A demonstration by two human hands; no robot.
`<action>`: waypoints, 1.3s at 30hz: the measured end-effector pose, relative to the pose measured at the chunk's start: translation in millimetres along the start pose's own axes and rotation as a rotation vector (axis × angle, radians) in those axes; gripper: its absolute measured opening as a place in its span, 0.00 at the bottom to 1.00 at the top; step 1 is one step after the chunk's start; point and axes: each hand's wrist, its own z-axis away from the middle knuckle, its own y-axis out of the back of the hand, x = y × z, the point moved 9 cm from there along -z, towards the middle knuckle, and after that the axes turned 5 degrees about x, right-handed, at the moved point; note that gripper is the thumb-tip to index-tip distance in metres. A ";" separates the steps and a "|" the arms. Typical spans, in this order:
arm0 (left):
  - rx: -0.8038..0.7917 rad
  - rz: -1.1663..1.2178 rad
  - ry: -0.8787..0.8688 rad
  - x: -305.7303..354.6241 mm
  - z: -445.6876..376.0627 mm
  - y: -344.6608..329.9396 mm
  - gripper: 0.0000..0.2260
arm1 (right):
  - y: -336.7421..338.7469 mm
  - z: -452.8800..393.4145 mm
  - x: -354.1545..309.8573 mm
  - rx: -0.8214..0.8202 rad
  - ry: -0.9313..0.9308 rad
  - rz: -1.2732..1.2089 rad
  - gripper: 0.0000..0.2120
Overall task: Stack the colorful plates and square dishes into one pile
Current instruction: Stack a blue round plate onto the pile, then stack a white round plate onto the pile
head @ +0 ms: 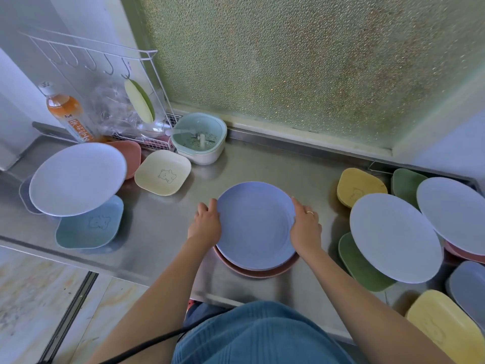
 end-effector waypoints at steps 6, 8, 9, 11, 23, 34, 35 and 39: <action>-0.030 0.140 -0.013 -1.7 -0.5 -6.3 0.25 | -7.9 13.1 18.0 -0.012 -0.140 -0.279 0.24; -0.041 0.255 -0.007 -1.9 0.0 -7.9 0.26 | -16.4 18.3 21.2 -0.051 -0.225 -0.422 0.23; -0.033 0.292 -0.004 -2.5 1.1 -7.4 0.26 | -17.9 18.4 20.1 -0.060 -0.239 -0.446 0.23; -0.010 0.330 0.008 -6.2 3.8 -5.5 0.27 | -17.9 15.8 15.2 -0.072 -0.231 -0.457 0.22; 0.047 0.179 0.095 -69.9 2.0 24.9 0.28 | -45.3 17.2 -47.4 -0.094 -0.152 -0.508 0.22; 0.561 0.026 -0.071 -133.3 -23.3 159.0 0.11 | -46.2 28.4 -222.9 0.119 0.385 -0.125 0.19; 0.597 -0.018 -0.018 -150.0 -28.7 170.3 0.11 | -53.1 29.0 -246.7 0.099 0.401 -0.149 0.19; 0.565 -0.161 0.313 -235.5 -44.5 196.4 0.19 | -90.7 27.9 -326.0 -0.031 0.433 -0.185 0.17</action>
